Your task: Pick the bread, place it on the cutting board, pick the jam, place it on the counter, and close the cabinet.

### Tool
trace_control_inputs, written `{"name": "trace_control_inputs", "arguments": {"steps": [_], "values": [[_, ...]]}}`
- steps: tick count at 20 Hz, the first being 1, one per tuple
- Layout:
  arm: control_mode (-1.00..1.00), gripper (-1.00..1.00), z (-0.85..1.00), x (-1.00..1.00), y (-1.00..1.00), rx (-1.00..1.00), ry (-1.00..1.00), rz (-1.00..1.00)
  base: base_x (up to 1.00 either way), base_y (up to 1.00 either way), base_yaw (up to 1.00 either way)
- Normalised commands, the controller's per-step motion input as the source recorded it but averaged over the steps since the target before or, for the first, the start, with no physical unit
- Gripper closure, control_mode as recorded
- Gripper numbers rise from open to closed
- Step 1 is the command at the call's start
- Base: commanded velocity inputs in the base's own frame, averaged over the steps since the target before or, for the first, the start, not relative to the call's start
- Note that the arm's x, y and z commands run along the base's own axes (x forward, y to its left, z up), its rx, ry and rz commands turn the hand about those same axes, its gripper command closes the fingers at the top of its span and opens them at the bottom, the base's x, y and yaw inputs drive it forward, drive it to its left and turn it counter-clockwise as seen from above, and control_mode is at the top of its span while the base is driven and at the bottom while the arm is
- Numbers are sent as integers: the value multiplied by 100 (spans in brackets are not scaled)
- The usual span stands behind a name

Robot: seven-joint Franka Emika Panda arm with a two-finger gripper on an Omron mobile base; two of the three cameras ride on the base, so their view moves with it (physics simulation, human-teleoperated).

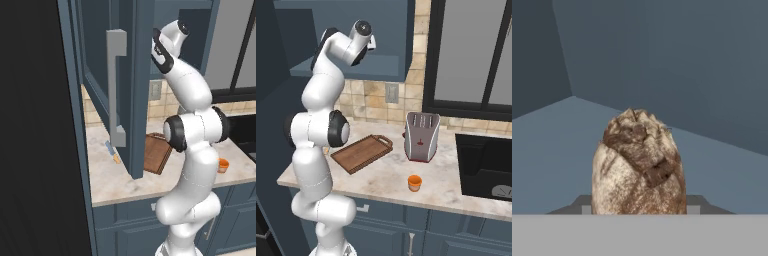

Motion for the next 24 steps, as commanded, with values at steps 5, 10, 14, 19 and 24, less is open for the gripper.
{"name": "trace_control_inputs", "arguments": {"steps": [5,10,14,19,24], "values": [[-100,100,0,-81,0,0,0,-1,0,0,0],[-100,100,-1,-88,0,0,-4,-1,0,0,0],[-100,100,0,-88,0,0,-4,-1,0,0,0],[-100,100,0,-89,0,0,-1,-2,0,0,0],[-100,100,0,-88,-1,0,0,-3,0,0,0]]}}
